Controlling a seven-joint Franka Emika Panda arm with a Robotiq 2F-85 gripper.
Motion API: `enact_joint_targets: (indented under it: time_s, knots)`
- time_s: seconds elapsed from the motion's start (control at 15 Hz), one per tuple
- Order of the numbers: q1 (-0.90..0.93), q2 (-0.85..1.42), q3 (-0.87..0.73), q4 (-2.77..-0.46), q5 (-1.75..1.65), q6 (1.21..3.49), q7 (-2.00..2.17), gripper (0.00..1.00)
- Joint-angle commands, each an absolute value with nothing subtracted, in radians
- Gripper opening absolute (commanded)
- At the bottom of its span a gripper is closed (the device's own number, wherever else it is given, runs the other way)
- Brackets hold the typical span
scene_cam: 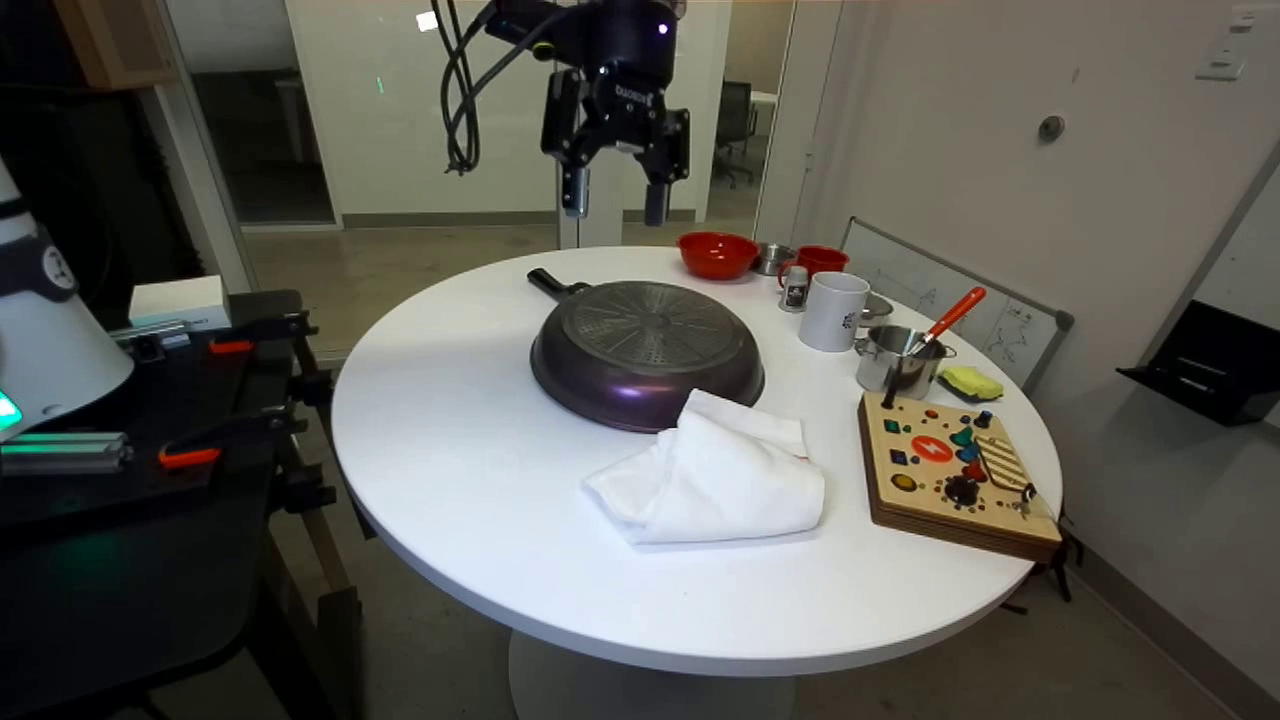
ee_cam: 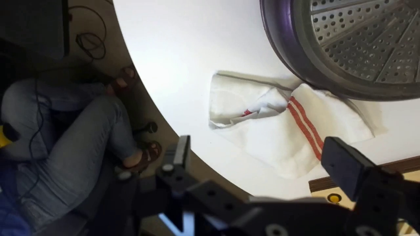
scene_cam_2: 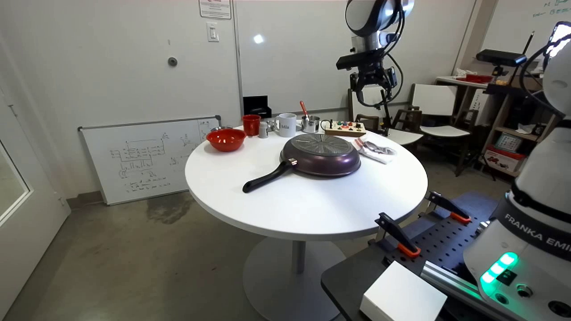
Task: Put the dish cloth on the pan
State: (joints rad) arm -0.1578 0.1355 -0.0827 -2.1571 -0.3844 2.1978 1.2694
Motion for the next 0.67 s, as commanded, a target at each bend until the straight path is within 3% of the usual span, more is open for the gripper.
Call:
enact_joint_targets:
  time_s: [0.0,0.6]
  knots:
    - [-0.148,0.246,-0.143,-2.045,-0.288,2.233,1.353,1.00]
    - [-0.017,0.469,-0.285,-1.927,-0.380,2.575,1.853,1.00]
